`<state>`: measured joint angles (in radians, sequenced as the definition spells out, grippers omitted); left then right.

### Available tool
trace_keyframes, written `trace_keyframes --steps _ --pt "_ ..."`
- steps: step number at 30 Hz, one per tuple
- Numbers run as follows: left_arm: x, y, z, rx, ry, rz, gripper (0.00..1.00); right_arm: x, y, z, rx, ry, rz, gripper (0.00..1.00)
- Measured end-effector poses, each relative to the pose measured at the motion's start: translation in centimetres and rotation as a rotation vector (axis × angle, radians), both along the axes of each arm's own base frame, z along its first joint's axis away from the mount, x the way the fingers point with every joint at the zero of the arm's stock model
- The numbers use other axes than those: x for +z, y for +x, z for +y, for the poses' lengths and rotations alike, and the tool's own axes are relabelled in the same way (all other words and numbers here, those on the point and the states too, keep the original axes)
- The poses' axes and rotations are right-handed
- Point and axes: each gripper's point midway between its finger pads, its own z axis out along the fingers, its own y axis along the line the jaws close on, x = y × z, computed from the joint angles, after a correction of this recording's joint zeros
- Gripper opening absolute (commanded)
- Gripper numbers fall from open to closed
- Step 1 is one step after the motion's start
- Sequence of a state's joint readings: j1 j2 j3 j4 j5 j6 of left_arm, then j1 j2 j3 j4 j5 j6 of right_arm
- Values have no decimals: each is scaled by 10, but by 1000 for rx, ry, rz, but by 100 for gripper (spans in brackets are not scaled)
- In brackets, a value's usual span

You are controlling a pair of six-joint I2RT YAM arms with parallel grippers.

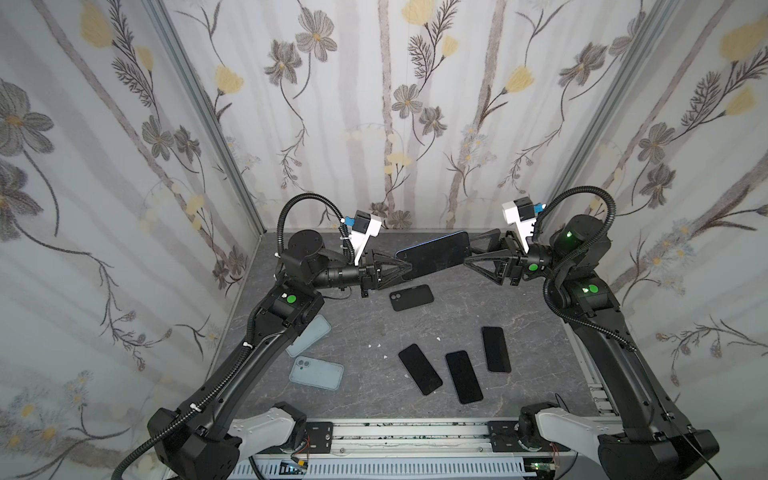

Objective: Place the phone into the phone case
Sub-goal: 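Move the right gripper in and grasp the phone's far end opposite the left gripper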

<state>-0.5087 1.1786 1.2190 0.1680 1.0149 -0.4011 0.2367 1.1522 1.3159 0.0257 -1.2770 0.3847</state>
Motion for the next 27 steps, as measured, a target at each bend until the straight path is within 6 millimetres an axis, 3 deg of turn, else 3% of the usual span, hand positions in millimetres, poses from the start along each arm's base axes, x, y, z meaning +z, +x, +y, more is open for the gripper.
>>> trace_keyframes --steps 4,10,18,24,27 --pt "0 -3 -2 -36 -5 13 0 2 -8 7 34 3 -1 50" --pt "2 -10 -2 -77 -8 -9 0 11 -11 15 65 6 7 24" --pt "6 -14 -2 -99 -19 -33 0 13 -11 16 64 3 19 11" --pt "5 -13 -3 -109 -19 -24 0 11 -10 16 49 -13 31 7" --pt "5 -13 -3 -110 -20 -24 0 12 -10 15 41 -21 30 23"
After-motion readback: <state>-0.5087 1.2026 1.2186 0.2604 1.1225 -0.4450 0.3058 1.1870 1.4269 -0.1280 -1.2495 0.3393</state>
